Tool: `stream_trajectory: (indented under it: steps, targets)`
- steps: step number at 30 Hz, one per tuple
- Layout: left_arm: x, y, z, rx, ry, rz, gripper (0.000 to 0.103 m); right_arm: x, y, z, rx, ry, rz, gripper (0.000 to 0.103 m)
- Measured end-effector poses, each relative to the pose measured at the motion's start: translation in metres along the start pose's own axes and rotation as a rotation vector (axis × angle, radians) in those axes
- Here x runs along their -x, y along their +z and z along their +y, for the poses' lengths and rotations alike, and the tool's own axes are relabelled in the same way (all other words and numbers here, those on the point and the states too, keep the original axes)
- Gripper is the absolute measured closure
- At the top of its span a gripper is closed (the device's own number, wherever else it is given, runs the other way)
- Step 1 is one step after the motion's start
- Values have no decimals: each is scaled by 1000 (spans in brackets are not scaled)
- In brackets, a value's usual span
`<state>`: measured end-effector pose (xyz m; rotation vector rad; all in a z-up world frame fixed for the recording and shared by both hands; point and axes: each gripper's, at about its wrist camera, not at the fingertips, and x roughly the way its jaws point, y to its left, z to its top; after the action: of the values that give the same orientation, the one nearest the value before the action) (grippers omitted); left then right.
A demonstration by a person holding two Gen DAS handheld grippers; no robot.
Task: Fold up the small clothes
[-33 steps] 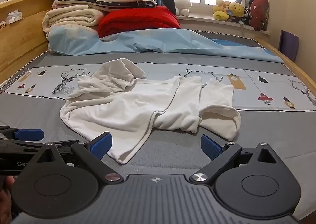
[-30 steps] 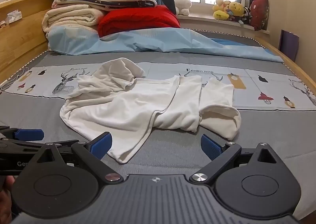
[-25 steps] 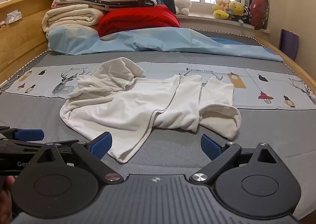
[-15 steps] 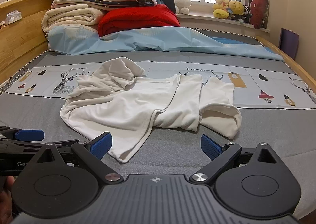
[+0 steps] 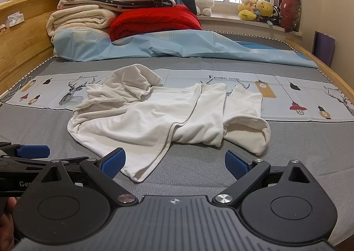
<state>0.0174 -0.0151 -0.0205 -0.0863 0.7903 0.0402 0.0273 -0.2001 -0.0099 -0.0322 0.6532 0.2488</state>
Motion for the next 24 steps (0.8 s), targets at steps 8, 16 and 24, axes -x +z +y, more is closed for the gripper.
stream_trajectory:
  steps: [8,16,24]
  targets:
    - [0,0,0,1,0,1,15,0,0,1,-1,0,1,6]
    - [1,0,-2,-8,-12,-18,15,-5,2,-6,-2,-3,10,11]
    - [-5,23,-5,-78,-135,-5,82,-11,28,-56,-104,-34,-129,54]
